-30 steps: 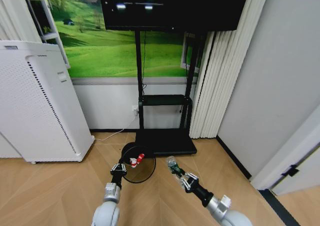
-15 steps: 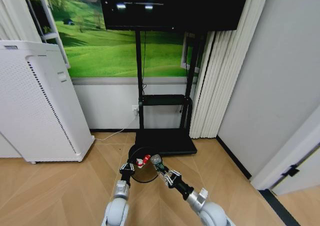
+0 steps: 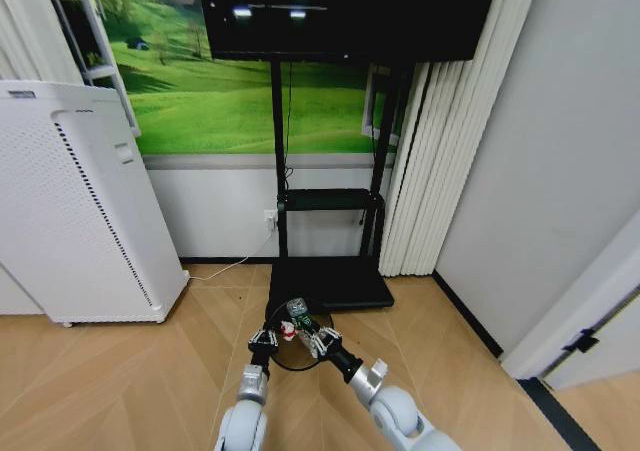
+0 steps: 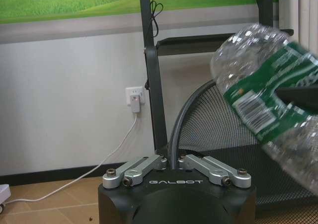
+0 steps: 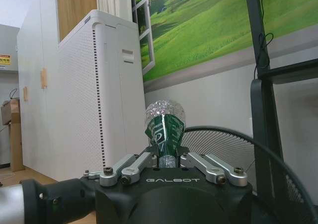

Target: Pick up the trash bin and place the garbage on the floor into it.

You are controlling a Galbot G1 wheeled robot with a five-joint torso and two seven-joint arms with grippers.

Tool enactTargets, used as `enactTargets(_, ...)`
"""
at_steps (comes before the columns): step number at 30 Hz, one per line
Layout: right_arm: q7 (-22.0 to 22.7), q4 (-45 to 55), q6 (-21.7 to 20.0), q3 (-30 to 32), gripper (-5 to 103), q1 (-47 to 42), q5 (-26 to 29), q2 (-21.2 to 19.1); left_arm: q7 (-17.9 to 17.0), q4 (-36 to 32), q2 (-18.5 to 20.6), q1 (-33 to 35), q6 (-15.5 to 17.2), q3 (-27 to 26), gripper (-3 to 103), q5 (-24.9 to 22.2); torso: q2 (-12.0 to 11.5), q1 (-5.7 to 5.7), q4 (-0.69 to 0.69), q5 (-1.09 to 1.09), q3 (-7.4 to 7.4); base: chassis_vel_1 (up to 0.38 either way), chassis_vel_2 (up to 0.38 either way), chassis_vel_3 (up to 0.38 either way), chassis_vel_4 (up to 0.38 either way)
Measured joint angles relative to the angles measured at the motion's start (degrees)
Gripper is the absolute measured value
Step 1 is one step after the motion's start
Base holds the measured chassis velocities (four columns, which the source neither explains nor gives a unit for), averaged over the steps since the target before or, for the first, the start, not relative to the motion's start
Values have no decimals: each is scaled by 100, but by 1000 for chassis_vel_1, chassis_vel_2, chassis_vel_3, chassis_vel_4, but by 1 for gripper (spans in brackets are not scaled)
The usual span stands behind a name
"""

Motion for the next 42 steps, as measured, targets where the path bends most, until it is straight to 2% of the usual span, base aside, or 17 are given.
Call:
enactTargets(9, -32, -340, 111, -120, 13, 151, -150, 182, -18, -27, -50, -29, 0, 34, 2, -19, 0, 0, 1, -2, 0, 0, 0, 0, 0)
enactTargets(13, -27, -399, 54, -112, 27, 162, -179, 184, 0, -42, -49, -30, 4, 74, 2, -25, 0, 0, 0, -2, 0, 0, 0, 0, 0)
enactTargets(14, -27, -399, 54, -112, 27, 162, -179, 184, 0, -42, -49, -30, 4, 74, 2, -25, 0, 0, 0, -2, 0, 0, 0, 0, 0)
enactTargets(21, -25, -461, 23, -83, 59, 175, -187, 161, 25, -41, -50, -30, 20, 95, 2, -40, 0, 0, 1, -4, -1, 0, 0, 0, 0)
enactTargets(22, -25, -461, 23, -83, 59, 175, -187, 161, 25, -41, -50, -30, 20, 95, 2, -40, 0, 0, 1, -4, -1, 0, 0, 0, 0)
enactTargets(23, -25, -480, 27, -81, 65, 175, -203, 158, 26, -39, -50, -30, 20, 95, 2, -42, 0, 0, 1, -5, -1, 0, 0, 0, 0)
enactTargets(25, -25, -496, 33, -80, 65, 173, -220, 155, 26, -39, -49, -30, 20, 95, 2, -43, 0, 0, 2, -6, -1, 0, 0, 0, 0)
enactTargets(26, -18, -508, 42, -74, 76, 165, -235, 147, 26, -38, -50, -29, 20, 95, 2, -45, 0, 0, 1, -6, -1, 0, 0, 0, 0)
enactTargets(27, 4, -510, 47, -64, 82, 158, -239, 137, 26, -40, -49, -29, 20, 95, 2, -46, 0, 0, 2, -7, -1, 0, 0, 0, 0)
enactTargets(29, 43, -509, 48, -49, 82, 152, -239, 126, 26, -42, -49, -27, 21, 95, 2, -47, 0, 0, 1, -8, -1, 0, 0, 0, 0)
enactTargets(31, 239, -468, 21, 51, 92, 125, -224, 68, 26, -81, -49, -15, 26, 95, 2, -63, 0, 0, 0, -12, -1, 0, 0, 0, 0)
enactTargets(32, 239, -468, 21, 51, 92, 125, -224, 68, 26, -81, -49, -15, 26, 95, 2, -63, 0, 0, 0, -12, -1, 0, 0, 0, 0)
enactTargets(34, 544, -347, -188, 351, 99, 17, -173, -65, 39, -185, -29, 10, 42, 85, 2, -146, 0, 0, 1, -16, -1, 0, 0, 0, 0)
enactTargets(36, 641, -256, -320, 479, 99, -55, -99, -129, 42, -210, 2, 25, 53, 66, 2, -186, 0, 0, 2, -24, -1, 0, 0, 0, 0)
enactTargets(37, 919, -197, -637, 756, 100, -159, 54, -266, -1, -239, 44, 57, 45, 8, 2, -224, 0, 0, 12, -33, -1, 0, 0, 0, 0)
enactTargets(39, 1025, -135, -829, 890, 100, -235, 187, -366, 11, -252, 73, 64, 52, -13, 2, -262, 0, 0, 6, -37, -1, 0, 0, 0, 0)
enactTargets(42, 1260, -139, -1043, 1209, 100, -377, 289, -577, 33, -350, 155, 92, 45, -118, 2, -318, 0, 0, 4, -22, -1, 0, 0, 0, 0)
